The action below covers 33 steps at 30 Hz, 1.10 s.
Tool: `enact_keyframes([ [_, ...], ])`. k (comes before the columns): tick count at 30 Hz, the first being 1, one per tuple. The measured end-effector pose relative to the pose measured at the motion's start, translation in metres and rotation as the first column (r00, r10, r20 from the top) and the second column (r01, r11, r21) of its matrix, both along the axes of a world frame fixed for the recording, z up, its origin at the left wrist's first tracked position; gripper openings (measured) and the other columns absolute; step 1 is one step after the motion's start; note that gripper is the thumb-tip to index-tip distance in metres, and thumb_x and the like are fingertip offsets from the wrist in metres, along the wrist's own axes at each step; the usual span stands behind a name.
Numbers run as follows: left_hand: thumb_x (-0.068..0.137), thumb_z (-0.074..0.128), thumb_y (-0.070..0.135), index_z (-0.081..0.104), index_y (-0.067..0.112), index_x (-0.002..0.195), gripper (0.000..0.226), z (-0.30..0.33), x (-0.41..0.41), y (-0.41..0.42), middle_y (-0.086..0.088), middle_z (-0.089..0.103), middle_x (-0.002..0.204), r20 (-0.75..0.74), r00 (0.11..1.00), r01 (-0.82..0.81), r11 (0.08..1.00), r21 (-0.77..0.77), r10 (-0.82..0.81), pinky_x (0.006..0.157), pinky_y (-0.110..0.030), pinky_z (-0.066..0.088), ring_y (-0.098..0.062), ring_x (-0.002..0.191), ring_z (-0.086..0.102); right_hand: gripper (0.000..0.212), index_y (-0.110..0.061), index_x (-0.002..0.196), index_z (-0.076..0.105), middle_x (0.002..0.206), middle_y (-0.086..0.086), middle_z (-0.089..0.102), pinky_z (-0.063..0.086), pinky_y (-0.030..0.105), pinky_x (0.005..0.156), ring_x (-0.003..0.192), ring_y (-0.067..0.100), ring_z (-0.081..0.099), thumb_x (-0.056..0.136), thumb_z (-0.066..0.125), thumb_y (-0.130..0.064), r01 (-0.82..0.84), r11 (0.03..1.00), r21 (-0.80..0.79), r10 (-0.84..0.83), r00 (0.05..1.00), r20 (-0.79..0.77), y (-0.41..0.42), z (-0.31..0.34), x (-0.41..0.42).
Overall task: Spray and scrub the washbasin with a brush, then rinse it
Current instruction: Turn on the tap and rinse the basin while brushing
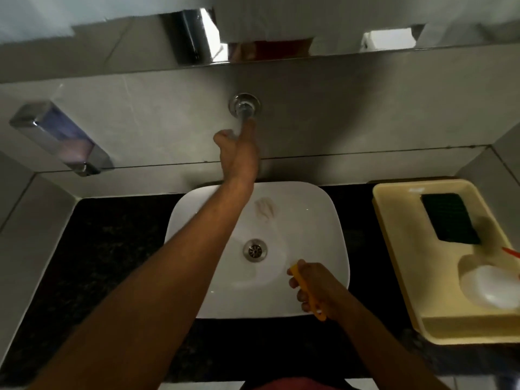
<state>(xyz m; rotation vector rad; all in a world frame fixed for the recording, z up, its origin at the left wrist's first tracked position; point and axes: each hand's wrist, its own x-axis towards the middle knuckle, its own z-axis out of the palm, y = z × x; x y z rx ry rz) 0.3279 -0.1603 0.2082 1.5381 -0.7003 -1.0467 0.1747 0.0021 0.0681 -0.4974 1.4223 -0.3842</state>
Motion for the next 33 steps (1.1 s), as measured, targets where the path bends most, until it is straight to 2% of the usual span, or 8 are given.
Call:
enact_keyframes([
  [3, 0.076, 0.058, 0.060, 0.047, 0.025, 0.117, 0.056, -0.010, 0.000, -0.002, -0.015, 0.069, 0.109, 0.092, 0.995, -0.027, 0.996, -0.079, 0.034, 0.081, -0.046, 0.053, -0.034, 0.092, 0.065, 0.040, -0.009, 0.097, 0.062, 0.072, 0.006, 0.053, 0.029, 0.021, 0.045, 0.042, 0.014, 0.036, 0.097, 0.037, -0.041, 0.001, 0.994, 0.107, -0.001, 1.000, -0.003, -0.003, 0.003, 0.003],
  [7, 0.084, 0.063, 0.036, 0.048, 0.017, 0.111, 0.036, -0.023, 0.013, -0.011, 0.003, 0.060, 0.068, -0.008, 0.995, 0.099, 0.976, -0.193, -0.102, 0.045, -0.026, 0.039, -0.014, 0.052, 0.050, 0.038, -0.011, 0.090, 0.061, 0.069, 0.005, 0.052, 0.029, 0.020, 0.046, 0.042, 0.013, 0.034, 0.096, 0.037, -0.041, -0.039, 0.989, 0.142, 0.042, 0.999, -0.022, -0.003, -0.001, 0.005],
  [9, 0.091, 0.060, 0.026, 0.043, 0.019, 0.109, 0.026, -0.026, 0.016, -0.014, 0.010, 0.060, 0.056, -0.069, 0.973, 0.202, 0.954, -0.223, -0.222, 0.036, -0.019, 0.033, -0.009, 0.042, 0.044, 0.040, -0.012, 0.089, 0.061, 0.069, 0.005, 0.053, 0.030, 0.019, 0.045, 0.041, 0.013, 0.036, 0.096, 0.036, -0.042, -0.057, 0.991, 0.123, 0.062, 0.997, -0.042, -0.003, -0.006, 0.004],
  [12, 0.093, 0.061, 0.018, 0.041, 0.022, 0.115, 0.029, -0.023, 0.016, -0.012, 0.010, 0.065, 0.056, -0.065, 0.956, 0.271, 0.944, -0.189, -0.288, 0.035, -0.019, 0.034, -0.005, 0.040, 0.045, 0.044, -0.010, 0.091, 0.062, 0.071, 0.006, 0.055, 0.033, 0.018, 0.043, 0.040, 0.012, 0.038, 0.097, 0.035, -0.044, -0.079, 0.995, 0.057, 0.082, 0.995, -0.049, -0.001, -0.014, 0.004],
  [18, 0.087, 0.067, 0.011, 0.044, 0.023, 0.126, 0.046, -0.026, 0.014, -0.016, 0.001, 0.061, 0.072, 0.090, 0.983, 0.166, 0.982, -0.090, -0.158, 0.040, -0.022, 0.043, -0.004, 0.045, 0.054, 0.046, -0.011, 0.091, 0.061, 0.071, 0.006, 0.056, 0.035, 0.019, 0.042, 0.037, 0.010, 0.040, 0.097, 0.033, -0.047, -0.107, 0.994, 0.016, 0.108, 0.993, -0.038, 0.000, -0.021, -0.001],
  [24, 0.092, 0.062, 0.006, 0.044, 0.023, 0.130, 0.046, -0.028, 0.013, -0.020, -0.006, 0.058, 0.081, 0.149, 0.981, 0.131, 0.990, -0.046, -0.123, 0.043, -0.024, 0.044, -0.005, 0.049, 0.052, 0.046, -0.011, 0.094, 0.057, 0.075, 0.005, 0.053, 0.032, 0.019, 0.041, 0.041, 0.008, 0.037, 0.098, 0.034, -0.050, -0.208, 0.976, -0.066, 0.207, 0.978, -0.026, 0.006, -0.017, -0.005],
  [27, 0.092, 0.063, 0.007, 0.043, 0.023, 0.133, 0.048, -0.028, 0.013, -0.021, -0.010, 0.059, 0.090, 0.175, 0.978, 0.122, 0.992, -0.034, -0.114, 0.044, -0.024, 0.046, -0.009, 0.054, 0.054, 0.044, -0.011, 0.094, 0.054, 0.076, 0.006, 0.051, 0.030, 0.019, 0.041, 0.041, 0.009, 0.034, 0.099, 0.034, -0.050, -0.184, 0.980, -0.079, 0.179, 0.981, -0.071, 0.005, -0.014, -0.007],
  [33, 0.093, 0.063, 0.009, 0.043, 0.023, 0.135, 0.048, -0.029, 0.012, -0.020, -0.013, 0.057, 0.096, 0.171, 0.978, 0.125, 0.992, -0.030, -0.118, 0.046, -0.024, 0.046, -0.011, 0.057, 0.053, 0.051, -0.003, 0.104, 0.054, 0.085, 0.010, 0.053, 0.033, 0.020, 0.038, 0.048, 0.012, 0.040, 0.097, 0.042, -0.052, -0.341, 0.918, -0.204, 0.281, 0.921, -0.270, -0.004, -0.011, -0.014],
])
